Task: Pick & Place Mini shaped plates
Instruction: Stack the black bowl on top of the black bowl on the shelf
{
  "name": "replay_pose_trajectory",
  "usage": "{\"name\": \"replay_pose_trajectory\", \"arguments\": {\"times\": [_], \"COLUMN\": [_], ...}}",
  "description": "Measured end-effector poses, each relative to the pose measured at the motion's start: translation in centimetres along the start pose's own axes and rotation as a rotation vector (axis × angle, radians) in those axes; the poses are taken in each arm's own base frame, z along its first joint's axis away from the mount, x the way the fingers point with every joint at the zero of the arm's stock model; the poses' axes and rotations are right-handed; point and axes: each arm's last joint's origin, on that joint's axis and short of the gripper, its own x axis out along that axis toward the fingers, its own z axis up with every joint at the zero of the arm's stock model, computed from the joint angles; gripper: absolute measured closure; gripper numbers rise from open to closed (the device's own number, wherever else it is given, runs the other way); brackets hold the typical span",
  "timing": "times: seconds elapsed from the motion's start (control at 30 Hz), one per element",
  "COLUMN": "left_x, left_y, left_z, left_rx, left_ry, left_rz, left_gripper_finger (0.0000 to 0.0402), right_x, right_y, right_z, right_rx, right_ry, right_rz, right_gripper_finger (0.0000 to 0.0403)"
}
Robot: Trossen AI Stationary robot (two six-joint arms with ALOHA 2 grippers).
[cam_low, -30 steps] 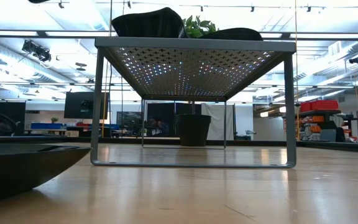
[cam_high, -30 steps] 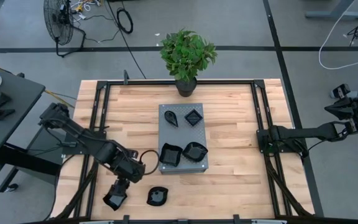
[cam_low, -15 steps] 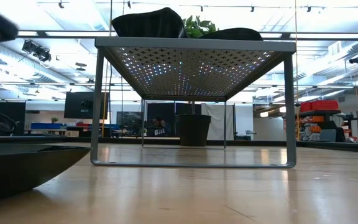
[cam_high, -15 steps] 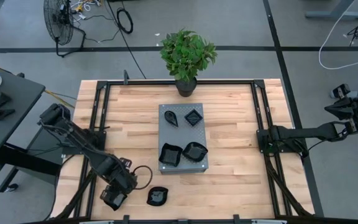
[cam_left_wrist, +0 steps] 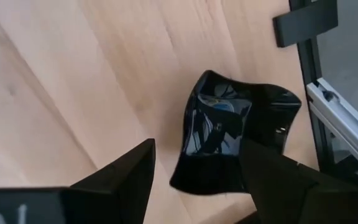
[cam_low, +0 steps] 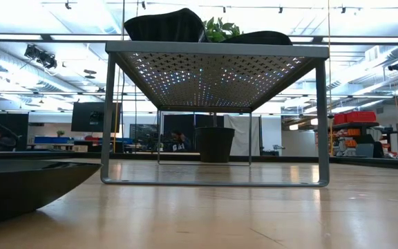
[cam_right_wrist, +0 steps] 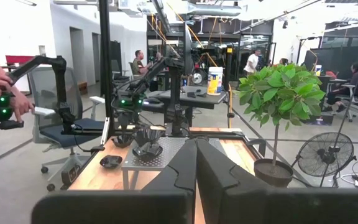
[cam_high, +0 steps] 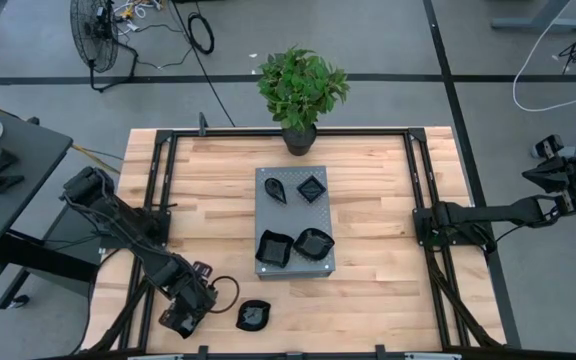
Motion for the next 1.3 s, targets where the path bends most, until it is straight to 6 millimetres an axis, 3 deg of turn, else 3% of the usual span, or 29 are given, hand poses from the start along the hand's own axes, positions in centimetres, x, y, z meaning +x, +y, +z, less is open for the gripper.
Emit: {"name": "replay_pose_trajectory", "arguments": {"times": [0.83,1.07,1.3], "left_x": [3.8,3.9,3.9], "left_y": [1.6,1.6,1.4], "left_z": [-2.5,-2.6,-2.5], "left_rx": [-0.041,-0.063,-0.061], "left_ry": [-0.017,-0.004,-0.001], "left_rz": [-0.007,-0.032,-0.070], "left_gripper_finger": [0.0165,0.0166,0.0217], "right_x": [0.0,0.0,0.0], "right_y": [0.0,0.0,0.0], "right_z": [0.0,0.0,0.0], "right_rx": [0.000,0.000,0.000], "right_ry": [0.000,0.000,0.000], "right_rz": [0.000,0.000,0.000], "right_gripper_finger": [0.0387,0.0387,0.0387]}}
